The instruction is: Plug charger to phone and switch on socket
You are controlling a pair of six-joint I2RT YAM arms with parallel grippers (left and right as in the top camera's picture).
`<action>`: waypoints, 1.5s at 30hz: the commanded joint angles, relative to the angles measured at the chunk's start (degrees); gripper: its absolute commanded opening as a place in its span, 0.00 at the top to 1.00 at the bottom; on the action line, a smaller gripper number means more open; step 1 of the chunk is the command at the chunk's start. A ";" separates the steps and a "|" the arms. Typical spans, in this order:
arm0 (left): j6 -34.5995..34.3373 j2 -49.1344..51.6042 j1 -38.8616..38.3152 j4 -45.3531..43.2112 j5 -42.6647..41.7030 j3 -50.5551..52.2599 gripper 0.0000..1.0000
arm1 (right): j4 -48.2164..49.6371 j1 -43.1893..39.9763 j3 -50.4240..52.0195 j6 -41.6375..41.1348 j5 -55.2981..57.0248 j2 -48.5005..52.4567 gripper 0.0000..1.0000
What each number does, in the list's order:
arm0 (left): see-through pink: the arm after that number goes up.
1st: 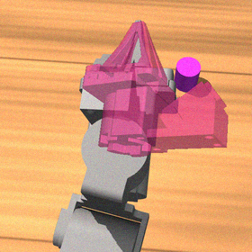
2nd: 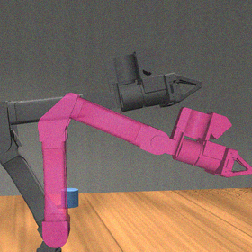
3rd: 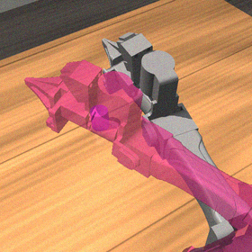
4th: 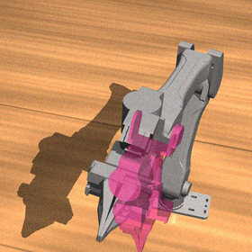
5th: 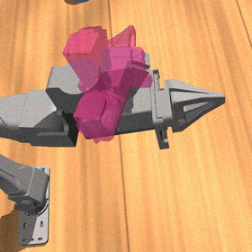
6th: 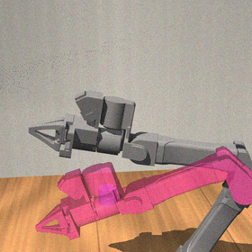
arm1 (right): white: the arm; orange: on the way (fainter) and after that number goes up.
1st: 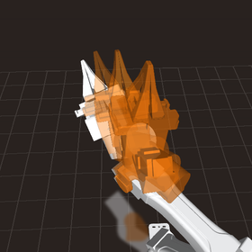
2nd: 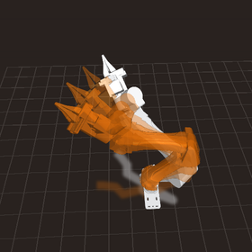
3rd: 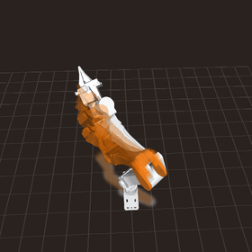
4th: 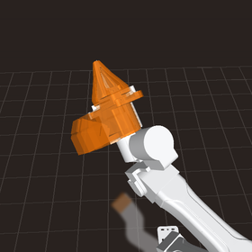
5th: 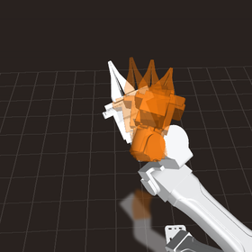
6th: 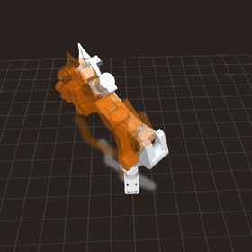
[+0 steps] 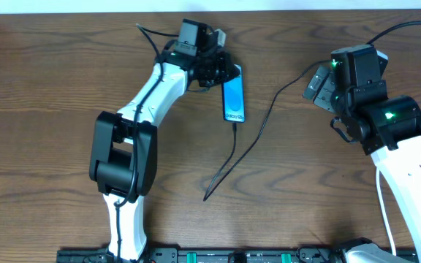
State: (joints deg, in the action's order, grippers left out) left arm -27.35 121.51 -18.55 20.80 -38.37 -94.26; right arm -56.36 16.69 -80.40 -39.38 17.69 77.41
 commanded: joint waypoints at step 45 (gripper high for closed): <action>3.17 2.82 8.24 1.27 6.38 -0.55 0.93 | -1.64 -0.09 -0.09 1.77 1.22 1.95 0.01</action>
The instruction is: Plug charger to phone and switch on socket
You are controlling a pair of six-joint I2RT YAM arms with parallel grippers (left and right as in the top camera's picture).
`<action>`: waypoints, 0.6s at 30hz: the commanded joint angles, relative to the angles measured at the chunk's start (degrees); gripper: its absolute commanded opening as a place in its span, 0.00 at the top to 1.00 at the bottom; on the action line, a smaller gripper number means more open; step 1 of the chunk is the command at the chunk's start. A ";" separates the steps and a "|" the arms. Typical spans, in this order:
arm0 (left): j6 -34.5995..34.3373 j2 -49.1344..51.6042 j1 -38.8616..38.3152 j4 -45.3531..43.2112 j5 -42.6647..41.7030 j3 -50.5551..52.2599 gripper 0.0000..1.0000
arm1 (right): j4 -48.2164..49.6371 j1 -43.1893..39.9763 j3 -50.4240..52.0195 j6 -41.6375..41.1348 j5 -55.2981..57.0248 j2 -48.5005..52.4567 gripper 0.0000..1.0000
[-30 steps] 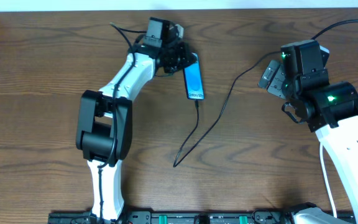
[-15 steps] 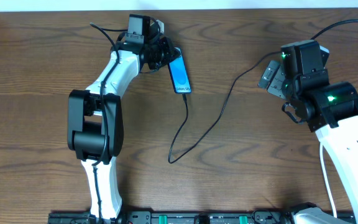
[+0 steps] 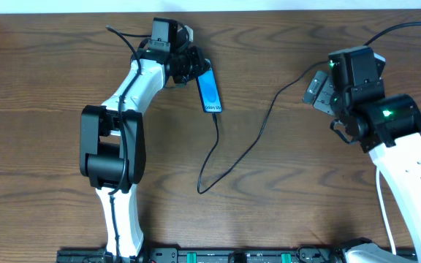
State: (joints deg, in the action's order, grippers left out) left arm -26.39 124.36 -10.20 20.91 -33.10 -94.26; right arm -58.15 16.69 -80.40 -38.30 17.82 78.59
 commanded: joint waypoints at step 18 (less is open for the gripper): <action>2.14 -0.02 -4.20 1.99 0.35 -0.55 0.93 | 0.26 -0.11 -0.07 0.70 0.42 1.20 0.01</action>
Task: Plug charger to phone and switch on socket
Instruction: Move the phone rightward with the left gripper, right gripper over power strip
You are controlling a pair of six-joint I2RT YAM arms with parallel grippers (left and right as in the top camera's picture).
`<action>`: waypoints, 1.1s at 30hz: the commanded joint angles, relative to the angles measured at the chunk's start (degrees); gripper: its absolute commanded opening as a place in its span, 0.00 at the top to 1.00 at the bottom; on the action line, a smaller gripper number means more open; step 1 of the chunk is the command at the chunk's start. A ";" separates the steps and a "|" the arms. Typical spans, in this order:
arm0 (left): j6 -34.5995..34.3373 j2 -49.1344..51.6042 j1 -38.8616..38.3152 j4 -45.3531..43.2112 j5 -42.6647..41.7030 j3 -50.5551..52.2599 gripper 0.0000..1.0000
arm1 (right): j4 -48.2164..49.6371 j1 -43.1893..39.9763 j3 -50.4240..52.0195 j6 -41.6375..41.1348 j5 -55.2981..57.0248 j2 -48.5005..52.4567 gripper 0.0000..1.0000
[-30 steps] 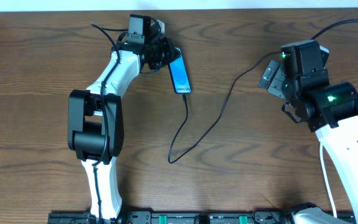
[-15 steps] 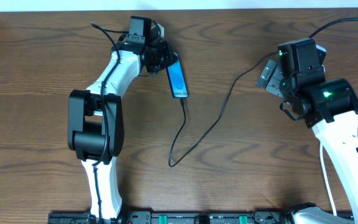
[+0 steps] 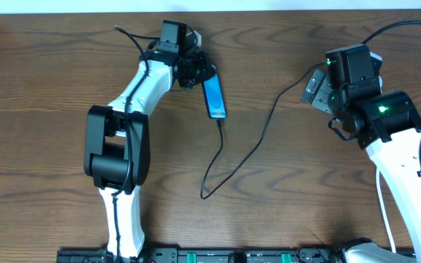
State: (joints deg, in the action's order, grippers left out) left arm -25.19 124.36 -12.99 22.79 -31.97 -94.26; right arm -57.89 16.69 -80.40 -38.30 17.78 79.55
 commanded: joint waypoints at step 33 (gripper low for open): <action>-9.29 0.22 -6.86 -2.08 -2.54 -0.46 0.93 | -0.24 -0.09 -0.07 0.72 -0.61 0.24 0.01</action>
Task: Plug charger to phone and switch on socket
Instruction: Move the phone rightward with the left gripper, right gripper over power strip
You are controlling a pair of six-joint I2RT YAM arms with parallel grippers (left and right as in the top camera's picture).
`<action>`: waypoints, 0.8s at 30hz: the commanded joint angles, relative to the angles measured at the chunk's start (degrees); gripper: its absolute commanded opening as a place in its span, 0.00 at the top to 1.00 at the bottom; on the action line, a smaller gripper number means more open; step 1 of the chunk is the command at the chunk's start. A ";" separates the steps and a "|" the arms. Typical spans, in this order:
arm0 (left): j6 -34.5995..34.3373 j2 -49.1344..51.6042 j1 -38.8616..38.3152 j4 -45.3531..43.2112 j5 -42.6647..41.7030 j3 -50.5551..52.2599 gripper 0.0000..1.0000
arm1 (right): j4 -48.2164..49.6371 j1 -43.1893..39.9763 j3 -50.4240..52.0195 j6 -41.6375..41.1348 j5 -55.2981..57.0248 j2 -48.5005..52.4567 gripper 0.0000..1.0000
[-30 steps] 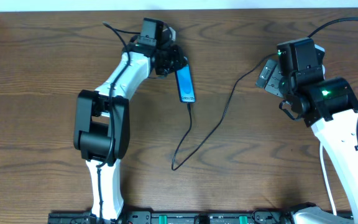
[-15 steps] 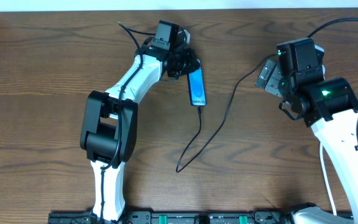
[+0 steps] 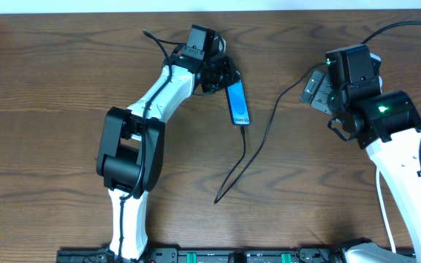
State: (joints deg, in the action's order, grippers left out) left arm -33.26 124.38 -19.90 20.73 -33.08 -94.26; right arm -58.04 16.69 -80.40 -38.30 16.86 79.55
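The phone, blue screen up, lies slanted on the wooden table at the back middle. My left gripper is at its far end, apparently shut on it. A black charger cable sits plugged into the phone's near end, loops toward the front, then climbs right to the grey socket. My right gripper hangs over the socket; its fingers are hidden under the wrist.
A second black cable runs from the right arm off the back right edge. The table's back edge lies just beyond the left gripper. A black rail lines the front edge.
My left gripper and the phone in it have shifted to the right, and the cable loop has followed. The right arm over the socket has stayed put.
The left gripper first held the plugged-in phone at the back middle. Then phone and gripper were further left, then slightly back right, and now right again, the cable loop shifting with them. The right gripper stayed over the socket throughout.
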 commanded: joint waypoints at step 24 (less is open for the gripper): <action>-1.11 6.40 0.04 -0.26 -3.19 -0.44 0.93 | -0.11 -0.09 -0.07 1.31 -0.13 0.24 0.01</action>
State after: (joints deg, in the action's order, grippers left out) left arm -34.33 130.63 -19.94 20.56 -34.59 -94.26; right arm -58.02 16.69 -80.40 -37.87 16.43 79.55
